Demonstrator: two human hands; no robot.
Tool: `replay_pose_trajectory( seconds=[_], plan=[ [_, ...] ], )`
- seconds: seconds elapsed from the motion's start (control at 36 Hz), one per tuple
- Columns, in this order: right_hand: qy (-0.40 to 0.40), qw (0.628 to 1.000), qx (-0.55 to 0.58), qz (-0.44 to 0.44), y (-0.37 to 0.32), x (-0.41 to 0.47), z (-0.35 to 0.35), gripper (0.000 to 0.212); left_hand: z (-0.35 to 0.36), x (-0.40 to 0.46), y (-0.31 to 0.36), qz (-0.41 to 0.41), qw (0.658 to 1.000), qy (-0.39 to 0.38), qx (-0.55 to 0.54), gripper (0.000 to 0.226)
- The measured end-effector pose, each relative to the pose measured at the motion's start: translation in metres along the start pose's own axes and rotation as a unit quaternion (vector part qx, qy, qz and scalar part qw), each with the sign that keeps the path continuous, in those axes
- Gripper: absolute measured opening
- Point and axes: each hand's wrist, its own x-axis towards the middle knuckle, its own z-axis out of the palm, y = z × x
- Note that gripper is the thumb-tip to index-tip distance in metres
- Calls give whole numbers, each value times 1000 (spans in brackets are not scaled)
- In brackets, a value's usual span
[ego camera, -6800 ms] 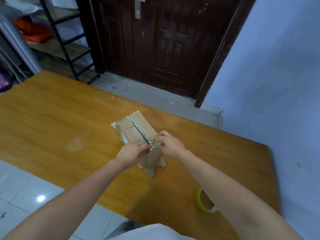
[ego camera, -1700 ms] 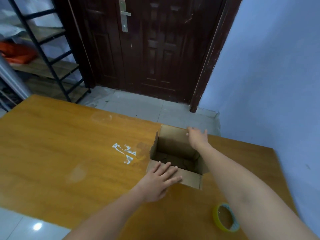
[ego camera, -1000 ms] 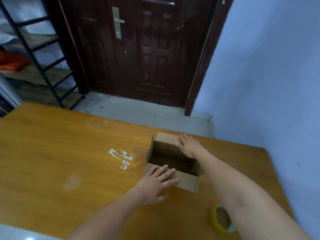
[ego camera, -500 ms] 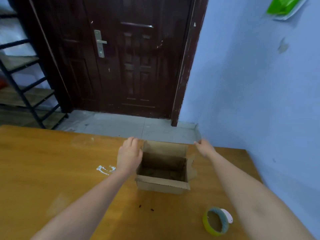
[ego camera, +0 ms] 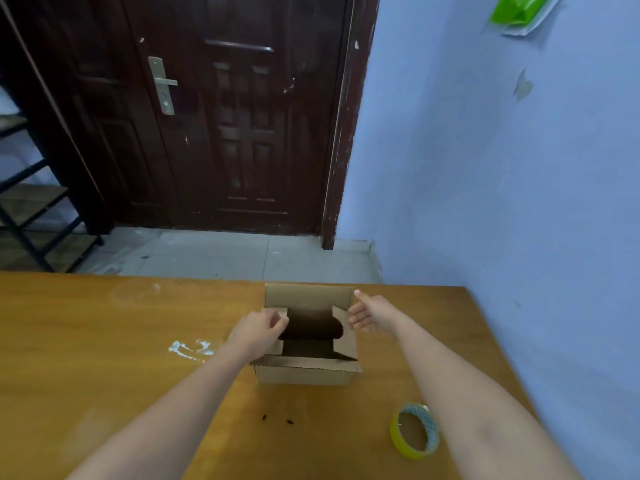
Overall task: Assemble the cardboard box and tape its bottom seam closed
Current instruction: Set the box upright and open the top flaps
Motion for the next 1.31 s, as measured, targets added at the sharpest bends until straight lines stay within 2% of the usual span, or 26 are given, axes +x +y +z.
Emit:
replay_pose_trajectory(
  seconds=[0.14,0.28,0.44,0.58,0.72,0.83,0.92,0.97,1.08,1.19,1.31],
  plan=[
    [-9,999,-37,7,-1,4,10,46,1,-2,-1,27,997,-37,62,39],
    [-38,991,-124,-24,0,6,17,37,0,-7,-9,38,995,-56,71,40],
    [-44,984,-166,-55,1,7,23,33,-6,-12,-16,63,987,-129,69,50],
    [50,992,-69,-89,1,9,20,26,-11,-15,-22,73,985,-148,53,64],
    [81,986,-96,-106,3,11,16,27,-20,-20,-21,114,969,-213,54,99],
    [152,977,-92,-121,-2,15,18,39,-21,-23,-7,175,942,-267,105,106],
    [151,977,-77,-127,-8,17,20,56,-14,-25,4,219,920,-259,195,95],
    [136,978,-83,-133,-13,17,21,61,-9,-27,8,246,910,-232,240,79],
    [97,977,-135,-131,-18,18,20,44,-5,-27,12,258,920,-166,244,44],
    [99,969,-174,-143,-18,18,19,30,-5,-27,12,220,936,-139,236,35],
    [98,968,-180,-143,-16,15,17,31,-8,-27,11,222,938,-95,248,24]
  ],
)
